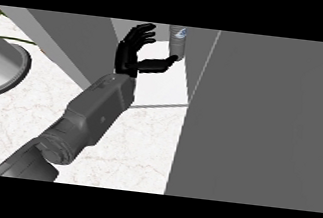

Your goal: Pick up the bottled water, place it into the cabinet and close the cabinet

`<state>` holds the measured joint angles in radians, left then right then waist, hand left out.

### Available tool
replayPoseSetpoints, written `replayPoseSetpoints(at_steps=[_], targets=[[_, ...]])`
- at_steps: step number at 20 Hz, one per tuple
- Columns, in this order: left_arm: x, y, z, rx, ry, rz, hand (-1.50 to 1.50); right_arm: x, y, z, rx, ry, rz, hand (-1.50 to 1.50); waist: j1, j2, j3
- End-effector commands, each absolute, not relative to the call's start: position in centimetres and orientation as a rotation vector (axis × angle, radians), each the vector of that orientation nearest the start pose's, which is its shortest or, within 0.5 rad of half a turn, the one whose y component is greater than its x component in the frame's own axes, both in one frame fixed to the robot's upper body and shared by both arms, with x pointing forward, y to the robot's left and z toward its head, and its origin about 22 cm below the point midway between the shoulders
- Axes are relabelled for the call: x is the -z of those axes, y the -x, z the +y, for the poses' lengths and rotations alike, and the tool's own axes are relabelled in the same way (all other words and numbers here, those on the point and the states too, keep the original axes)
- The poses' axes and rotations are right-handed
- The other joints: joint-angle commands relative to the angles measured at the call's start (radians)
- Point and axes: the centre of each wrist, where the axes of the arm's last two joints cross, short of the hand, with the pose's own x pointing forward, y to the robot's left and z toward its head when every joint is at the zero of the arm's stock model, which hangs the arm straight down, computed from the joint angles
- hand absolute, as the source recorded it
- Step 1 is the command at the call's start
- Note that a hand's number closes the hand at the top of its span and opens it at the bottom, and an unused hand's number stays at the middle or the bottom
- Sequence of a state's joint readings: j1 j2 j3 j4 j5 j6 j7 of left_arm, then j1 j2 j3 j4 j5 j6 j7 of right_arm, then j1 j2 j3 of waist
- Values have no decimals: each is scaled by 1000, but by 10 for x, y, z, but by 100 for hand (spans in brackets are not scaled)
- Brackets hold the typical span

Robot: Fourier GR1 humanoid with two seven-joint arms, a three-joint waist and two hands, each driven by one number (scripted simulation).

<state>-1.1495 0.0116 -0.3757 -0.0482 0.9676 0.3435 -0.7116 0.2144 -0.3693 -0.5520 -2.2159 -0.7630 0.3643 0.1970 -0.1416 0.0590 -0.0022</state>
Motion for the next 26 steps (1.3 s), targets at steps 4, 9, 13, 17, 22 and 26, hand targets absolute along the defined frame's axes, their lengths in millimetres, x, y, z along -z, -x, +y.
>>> replayPoseSetpoints(at_steps=[4,9,13,17,22,26], targets=[[-18,-428,118,-226,-91,-1717,-150,-174,-141,-371,-123,-140,-2024,-150,-6,4,0],[-33,-433,102,-221,-137,-1742,-150,-170,-137,-369,-130,-153,-2013,-150,-23,1,1],[-30,-431,101,-141,-139,-1766,-150,-175,-138,-363,-161,-152,-2016,-150,-15,2,-1],[-39,-434,95,-71,-72,-1800,-150,-173,-143,-368,-133,-158,-2039,-150,-18,5,1],[-34,-432,98,15,-41,-1895,-150,-177,-141,-371,-141,-115,-2041,-150,15,-5,0],[-39,-432,89,-38,2,-1939,150,-173,-140,-369,-160,-136,-2013,-150,14,-16,1]])
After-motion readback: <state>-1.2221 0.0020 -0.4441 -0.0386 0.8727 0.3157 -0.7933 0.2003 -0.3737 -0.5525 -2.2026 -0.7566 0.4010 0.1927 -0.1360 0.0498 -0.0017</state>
